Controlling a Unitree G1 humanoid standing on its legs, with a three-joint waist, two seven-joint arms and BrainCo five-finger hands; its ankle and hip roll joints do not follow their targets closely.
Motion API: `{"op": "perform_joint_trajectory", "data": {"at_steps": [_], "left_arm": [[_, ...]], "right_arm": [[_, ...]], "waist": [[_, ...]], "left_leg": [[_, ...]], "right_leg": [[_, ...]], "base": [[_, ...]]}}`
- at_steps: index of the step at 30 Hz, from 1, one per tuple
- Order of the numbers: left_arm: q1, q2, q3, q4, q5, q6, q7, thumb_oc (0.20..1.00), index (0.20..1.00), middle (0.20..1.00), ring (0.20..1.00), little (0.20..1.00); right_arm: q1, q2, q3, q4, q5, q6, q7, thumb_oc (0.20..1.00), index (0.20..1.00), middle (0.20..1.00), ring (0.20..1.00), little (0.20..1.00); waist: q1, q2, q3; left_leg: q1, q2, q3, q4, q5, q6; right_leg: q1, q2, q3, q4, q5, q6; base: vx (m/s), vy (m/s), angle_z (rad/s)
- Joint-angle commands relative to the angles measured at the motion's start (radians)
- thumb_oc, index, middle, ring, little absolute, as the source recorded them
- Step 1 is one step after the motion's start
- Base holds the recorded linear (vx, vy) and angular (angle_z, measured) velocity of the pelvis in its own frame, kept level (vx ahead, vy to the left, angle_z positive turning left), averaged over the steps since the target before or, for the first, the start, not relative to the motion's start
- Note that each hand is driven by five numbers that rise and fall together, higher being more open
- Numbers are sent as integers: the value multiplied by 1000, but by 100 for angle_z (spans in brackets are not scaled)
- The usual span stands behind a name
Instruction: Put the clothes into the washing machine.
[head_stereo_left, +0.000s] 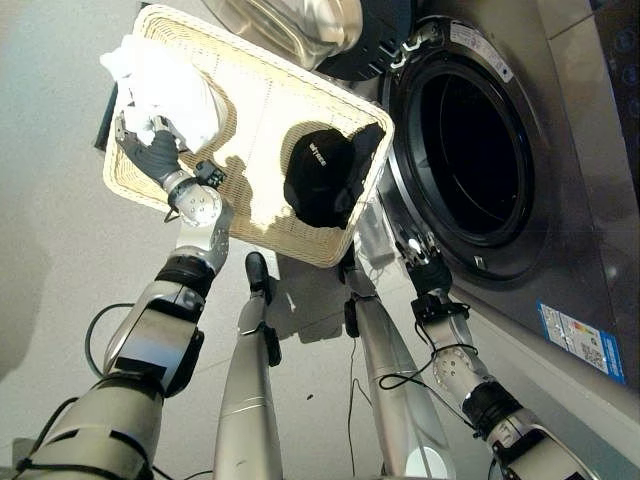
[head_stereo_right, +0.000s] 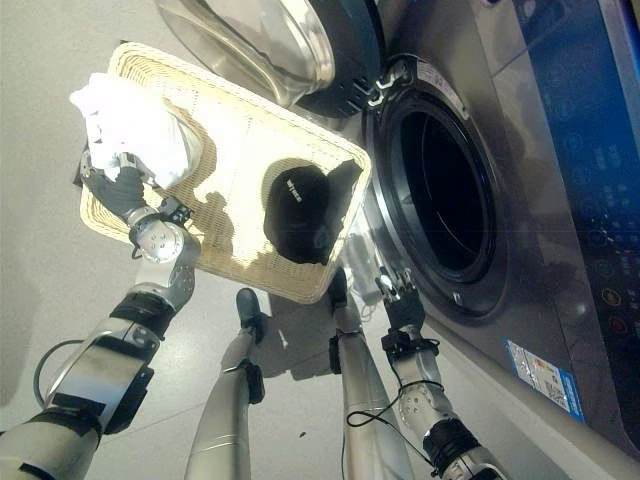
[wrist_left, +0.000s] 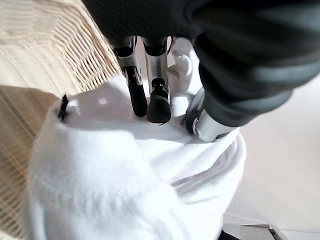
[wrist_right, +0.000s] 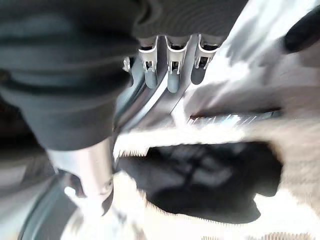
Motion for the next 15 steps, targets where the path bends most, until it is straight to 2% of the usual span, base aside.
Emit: {"op": "perform_joint_trajectory", "data": {"at_steps": [1, 2, 3, 4, 5, 7, 8, 9, 12, 14, 15], "left_arm": [[-18, 41, 41, -63, 86, -93, -135, 200, 200, 200, 200, 200], [-18, 41, 41, -63, 86, -93, -135, 200, 200, 200, 200, 200], [15, 32, 42, -103, 89, -89, -187, 200, 200, 200, 200, 200], [61, 15, 45, -153, 79, -87, -304, 200, 200, 200, 200, 200], [104, -6, 46, -212, 57, -75, -435, 200, 200, 200, 200, 200], [149, -7, 42, -278, 0, -45, -572, 200, 200, 200, 200, 200], [158, -5, 39, -290, -3, -41, -596, 200, 200, 200, 200, 200], [199, 8, 14, -354, -33, -13, -684, 200, 200, 200, 200, 200], [235, 19, -11, -428, -78, 22, -793, 200, 200, 200, 200, 200], [235, 20, -10, -428, -79, 22, -794, 200, 200, 200, 200, 200], [262, 31, -42, -506, -96, 61, -860, 200, 200, 200, 200, 200]], "right_arm": [[-5, -14, -28, -95, -258, -31, -59, 1000, 1000, 1000, 1000, 1000], [-5, -14, -28, -95, -258, -31, -59, 1000, 1000, 1000, 1000, 1000], [-31, -31, -23, -113, -345, 4, -73, 1000, 1000, 1000, 1000, 1000], [-72, -58, -10, -126, -494, 59, -106, 1000, 1000, 1000, 1000, 1000], [-136, -116, 10, -125, -641, 147, -108, 1000, 1000, 1000, 1000, 1000], [-203, -178, 37, -112, -667, 201, -85, 1000, 1000, 1000, 1000, 1000], [-216, -189, 41, -108, -663, 206, -81, 1000, 1000, 1000, 1000, 1000], [-271, -223, 51, -94, -626, 254, -48, 1000, 1000, 1000, 1000, 1000], [-331, -245, 69, -71, -602, 291, -23, 1000, 1000, 1000, 1000, 1000], [-332, -245, 69, -70, -602, 291, -23, 1000, 1000, 1000, 1000, 1000], [-365, -246, 75, -63, -591, 309, -5, 1000, 1000, 1000, 1000, 1000]], "waist": [[20, -17, 9], [20, -17, 9], [33, -15, 9], [52, -11, 9], [78, -6, 9], [103, 2, 9], [108, 4, 9], [129, 13, 9], [153, 29, 9], [152, 29, 9], [168, 47, 9]], "left_leg": [[26, -97, 77, 64, -100, 43], [26, -97, 77, 64, -100, 43], [34, -99, 70, 55, -97, 43], [44, -102, 63, 42, -92, 41], [52, -106, 56, 28, -85, 42], [62, -112, 42, 20, -81, 42], [64, -113, 39, 18, -80, 42], [67, -118, 26, 13, -74, 42], [72, -124, 14, 9, -68, 43], [72, -124, 14, 9, -68, 43], [75, -128, 7, 3, -64, 46]], "right_leg": [[86, 71, -25, -169, 44, 15], [86, 71, -25, -169, 44, 15], [98, 67, -35, -177, 45, 17], [113, 60, -50, -187, 46, 23], [129, 51, -71, -198, 47, 27], [145, 42, -89, -203, 45, 31], [148, 41, -93, -203, 44, 31], [156, 35, -108, -204, 44, 32], [165, 25, -126, -203, 41, 33], [165, 25, -126, -203, 41, 33], [169, 17, -140, -200, 39, 36]], "base": [[-13, -37, 9], [-13, -43, 17], [-22, -62, 18], [-35, -109, 22], [-30, -104, 14], [-18, -73, 14], [-14, -82, 28], [-9, -68, 30], [-4, -21, 21], [-6, 7, 15], [-13, 19, 20]]}}
